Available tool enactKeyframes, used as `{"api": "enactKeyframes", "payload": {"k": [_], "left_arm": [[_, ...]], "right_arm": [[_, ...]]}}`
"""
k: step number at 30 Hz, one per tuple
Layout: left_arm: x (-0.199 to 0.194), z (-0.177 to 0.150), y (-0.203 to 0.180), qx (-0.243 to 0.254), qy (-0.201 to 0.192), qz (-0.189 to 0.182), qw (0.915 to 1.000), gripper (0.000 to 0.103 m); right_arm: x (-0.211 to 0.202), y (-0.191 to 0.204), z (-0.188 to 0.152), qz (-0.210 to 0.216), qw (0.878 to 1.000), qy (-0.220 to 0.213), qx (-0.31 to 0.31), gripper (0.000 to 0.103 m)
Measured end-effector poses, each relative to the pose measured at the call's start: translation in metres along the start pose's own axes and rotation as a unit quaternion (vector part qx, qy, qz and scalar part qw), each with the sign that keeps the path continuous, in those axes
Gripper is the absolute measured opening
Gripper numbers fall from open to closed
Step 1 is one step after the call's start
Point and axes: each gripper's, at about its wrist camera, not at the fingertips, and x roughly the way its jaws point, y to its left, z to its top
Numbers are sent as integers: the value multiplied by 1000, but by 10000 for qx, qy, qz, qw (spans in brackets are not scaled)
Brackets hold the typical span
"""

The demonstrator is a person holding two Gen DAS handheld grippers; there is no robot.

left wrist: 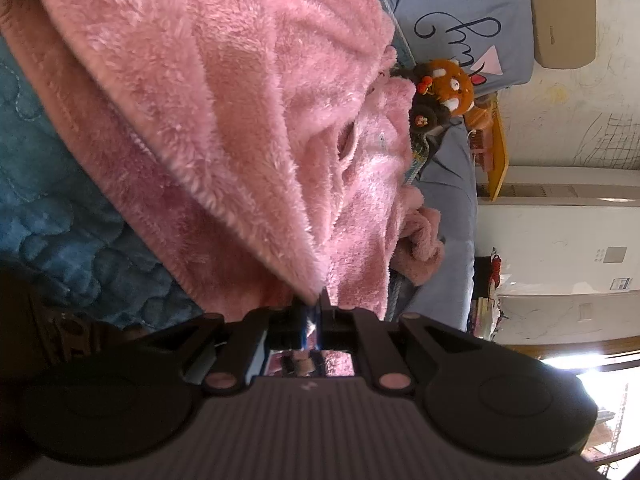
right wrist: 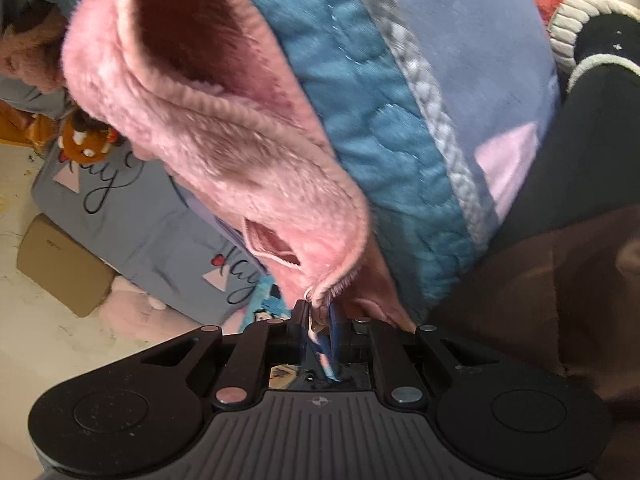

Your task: Fold clothes

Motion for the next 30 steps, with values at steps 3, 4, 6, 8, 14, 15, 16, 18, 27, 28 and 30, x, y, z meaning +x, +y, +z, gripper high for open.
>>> {"api": "enactKeyframes", "payload": {"k": [3, 4, 6, 8, 14, 15, 16, 18, 27, 28, 30], "left_arm": [[-1, 0, 1, -39, -33, -59, 10000, 3], [-2, 1, 2, -69, -36, -94, 9999, 3], [-2, 1, 2, -76, -44, -99, 9999, 3], [-3, 1, 3, -98, -50, -127, 9999, 3], [-1, -1, 0, 20, -43, 33, 10000, 3], [-1, -1, -1, 46, -44, 67, 10000, 3], [0, -2, -2, 71, -46, 102, 9999, 3], [-1, -2, -2, 66, -74, 113, 9999, 3], [-3, -2, -1, -1, -132, 102, 9999, 3], [-3, -1, -1, -10, -135, 98, 9999, 3], [-3, -1, 0, -23, -139, 91, 9999, 3]], "right_arm": [[3, 1, 0, 1, 10000, -29, 24, 9], [3, 1, 0, -4, 10000, -53, 15, 9], [8, 10, 2, -1, 10000, -75, 27, 9], [8, 9, 0, 33, 10000, -56, 59, 9], [7, 7, 1, 145, 9998, -59, 140, 9], [6, 5, 1, 156, 9998, -54, 143, 9], [5, 5, 1, 176, 9997, -48, 148, 9], [4, 5, 1, 222, 9996, -50, 164, 9], [2, 0, 2, 378, 9989, -84, 259, 9], [2, -1, 2, 402, 9988, -88, 264, 9], [2, -1, 2, 407, 9988, -83, 270, 9]]}}
